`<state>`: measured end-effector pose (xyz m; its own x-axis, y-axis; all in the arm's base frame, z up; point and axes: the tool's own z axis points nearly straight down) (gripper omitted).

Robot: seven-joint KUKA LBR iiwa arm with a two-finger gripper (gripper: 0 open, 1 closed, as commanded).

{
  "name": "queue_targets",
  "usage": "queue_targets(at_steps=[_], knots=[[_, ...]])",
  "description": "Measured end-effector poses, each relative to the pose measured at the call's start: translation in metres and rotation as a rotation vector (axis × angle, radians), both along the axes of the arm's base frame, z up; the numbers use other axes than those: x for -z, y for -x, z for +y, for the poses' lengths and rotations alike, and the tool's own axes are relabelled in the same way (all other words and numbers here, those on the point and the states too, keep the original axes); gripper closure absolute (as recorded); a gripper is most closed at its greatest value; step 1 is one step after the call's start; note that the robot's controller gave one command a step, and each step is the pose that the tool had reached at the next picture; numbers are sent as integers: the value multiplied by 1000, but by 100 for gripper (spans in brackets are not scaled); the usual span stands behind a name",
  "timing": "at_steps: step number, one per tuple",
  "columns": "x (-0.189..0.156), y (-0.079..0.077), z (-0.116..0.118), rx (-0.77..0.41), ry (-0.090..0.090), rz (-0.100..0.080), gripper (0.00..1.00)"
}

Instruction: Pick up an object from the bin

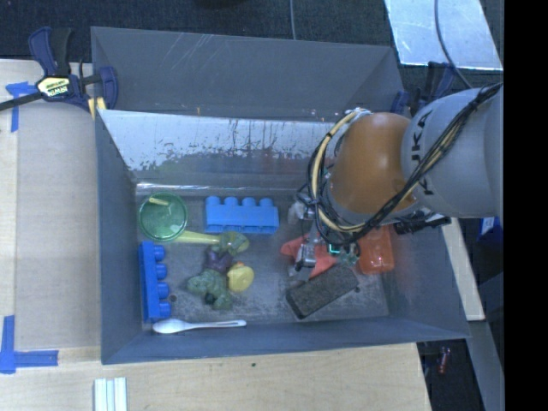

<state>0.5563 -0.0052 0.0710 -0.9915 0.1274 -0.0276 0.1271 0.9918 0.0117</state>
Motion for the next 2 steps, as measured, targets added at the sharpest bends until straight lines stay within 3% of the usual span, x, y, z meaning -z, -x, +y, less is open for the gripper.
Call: queue_targets(at_steps=[1,2], knots=[[1,1,-1,3,0,1,100],[1,1,-1,2,0,0,100]])
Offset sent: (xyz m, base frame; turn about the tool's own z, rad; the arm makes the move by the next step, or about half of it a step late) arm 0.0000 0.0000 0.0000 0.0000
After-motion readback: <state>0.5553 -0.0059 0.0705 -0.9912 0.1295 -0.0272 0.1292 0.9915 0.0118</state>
